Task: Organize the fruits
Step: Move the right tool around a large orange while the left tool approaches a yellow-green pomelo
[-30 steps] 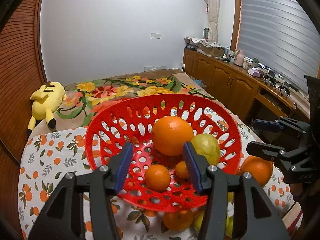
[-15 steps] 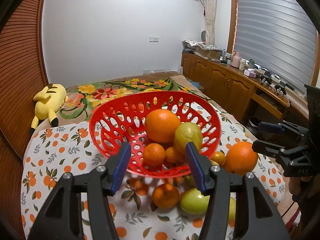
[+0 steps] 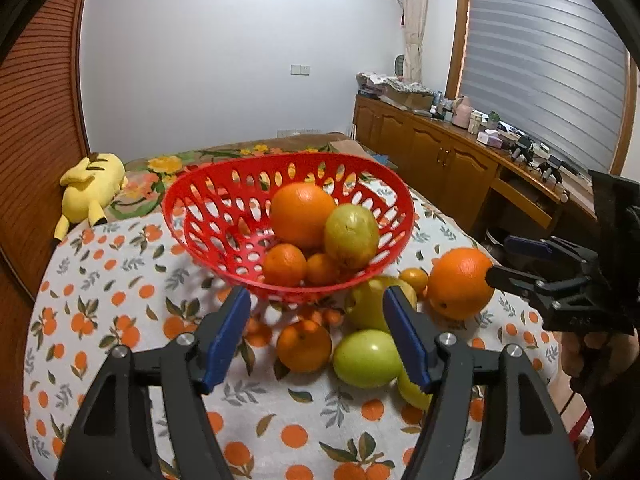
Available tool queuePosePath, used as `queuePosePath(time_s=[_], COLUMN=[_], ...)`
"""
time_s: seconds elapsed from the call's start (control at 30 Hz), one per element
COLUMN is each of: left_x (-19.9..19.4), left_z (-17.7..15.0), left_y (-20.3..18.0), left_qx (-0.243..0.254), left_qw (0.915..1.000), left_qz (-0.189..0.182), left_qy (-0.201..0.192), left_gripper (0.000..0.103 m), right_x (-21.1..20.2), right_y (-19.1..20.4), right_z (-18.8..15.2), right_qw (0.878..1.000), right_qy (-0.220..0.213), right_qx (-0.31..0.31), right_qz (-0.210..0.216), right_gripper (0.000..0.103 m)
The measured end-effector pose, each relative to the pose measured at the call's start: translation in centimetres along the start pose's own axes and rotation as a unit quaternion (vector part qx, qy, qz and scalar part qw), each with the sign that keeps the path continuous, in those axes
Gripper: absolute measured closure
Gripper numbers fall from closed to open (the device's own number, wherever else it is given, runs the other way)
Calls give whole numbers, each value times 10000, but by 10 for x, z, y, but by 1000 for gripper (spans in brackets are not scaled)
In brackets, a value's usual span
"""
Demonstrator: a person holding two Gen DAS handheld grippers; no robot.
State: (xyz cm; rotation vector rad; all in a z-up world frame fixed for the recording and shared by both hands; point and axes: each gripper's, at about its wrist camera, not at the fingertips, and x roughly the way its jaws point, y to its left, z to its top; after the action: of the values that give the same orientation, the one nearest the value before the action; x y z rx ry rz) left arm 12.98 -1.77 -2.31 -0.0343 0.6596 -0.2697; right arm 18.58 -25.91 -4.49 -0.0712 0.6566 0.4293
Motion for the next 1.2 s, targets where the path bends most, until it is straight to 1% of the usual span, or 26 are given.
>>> queuePosePath(time_s=[0.2,0.4,0.63,0.83,1.1,1.2], left_x=[10,19,25,28,32,33], left_z=[-14,-24,-30,-33,-35,-36], left_y=[-5,-9,-12,-14,-19,-21], left_qx=[16,10,0,-5,34,52], left_qw=[9998,9995,9991,9988,9985,9984], left_qz=[-39,-111,-179,-218,-249,-258], left_qy=[173,302,396,437,483,501], left_gripper=[34,34,34,34,34,34], right_x=[13,23,32,41,49,55], right_y=[-6,-6,-7,-17,-22,-22], right_z=[-4,-3,-7,-9,-11,-12], right_qw=[9998,9997,9994,9986,9983,9979], right_qy=[111,218,317,427,527,591], right_qx=[130,118,100,163,246,275], right_qz=[68,22,-112,-259,-98,-8], right_gripper=[14,12,9,8,3,3])
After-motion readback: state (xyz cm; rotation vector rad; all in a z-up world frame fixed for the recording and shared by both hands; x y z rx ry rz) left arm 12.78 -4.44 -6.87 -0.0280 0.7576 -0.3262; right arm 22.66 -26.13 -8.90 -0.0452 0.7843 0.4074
